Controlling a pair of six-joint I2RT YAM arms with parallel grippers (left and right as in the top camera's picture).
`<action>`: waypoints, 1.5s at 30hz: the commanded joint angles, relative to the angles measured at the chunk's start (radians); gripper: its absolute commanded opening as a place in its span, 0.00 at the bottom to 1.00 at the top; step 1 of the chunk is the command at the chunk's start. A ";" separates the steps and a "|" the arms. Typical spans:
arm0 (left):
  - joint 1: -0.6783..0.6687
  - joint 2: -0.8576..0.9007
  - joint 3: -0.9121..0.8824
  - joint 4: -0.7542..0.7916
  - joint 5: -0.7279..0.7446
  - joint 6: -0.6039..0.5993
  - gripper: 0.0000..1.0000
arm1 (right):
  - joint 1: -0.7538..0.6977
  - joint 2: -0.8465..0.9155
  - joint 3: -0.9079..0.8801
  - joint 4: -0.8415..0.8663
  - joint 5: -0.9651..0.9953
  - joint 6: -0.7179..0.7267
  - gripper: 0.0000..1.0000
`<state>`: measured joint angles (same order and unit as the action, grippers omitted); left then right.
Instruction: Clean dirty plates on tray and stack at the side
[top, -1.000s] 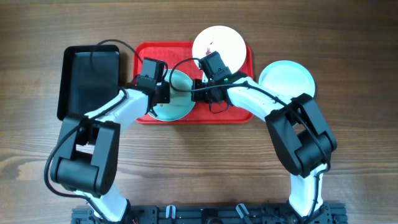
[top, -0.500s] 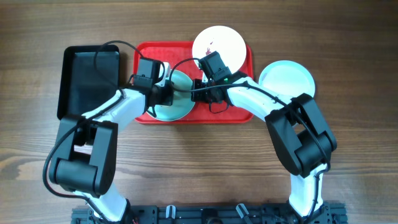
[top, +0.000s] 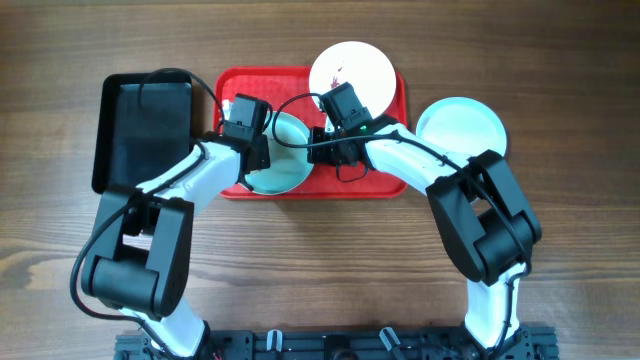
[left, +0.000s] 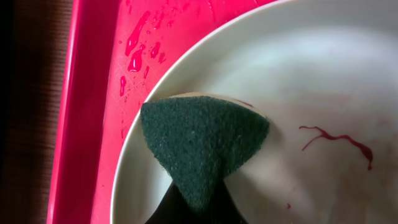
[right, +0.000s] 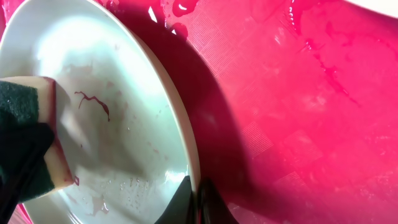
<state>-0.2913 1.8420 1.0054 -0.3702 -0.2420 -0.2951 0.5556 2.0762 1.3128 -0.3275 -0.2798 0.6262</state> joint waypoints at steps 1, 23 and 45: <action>-0.005 0.083 -0.073 -0.035 0.173 0.169 0.04 | 0.006 0.021 0.015 -0.002 -0.013 -0.024 0.04; 0.022 0.082 0.079 -0.221 0.252 0.196 0.04 | 0.006 0.021 0.015 0.002 -0.014 -0.024 0.04; 0.041 0.200 0.211 -0.185 0.397 0.130 0.04 | 0.006 0.021 0.015 -0.005 -0.016 -0.024 0.04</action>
<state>-0.2584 1.9678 1.2278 -0.5159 0.1608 -0.1474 0.5549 2.0762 1.3128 -0.3279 -0.2794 0.6266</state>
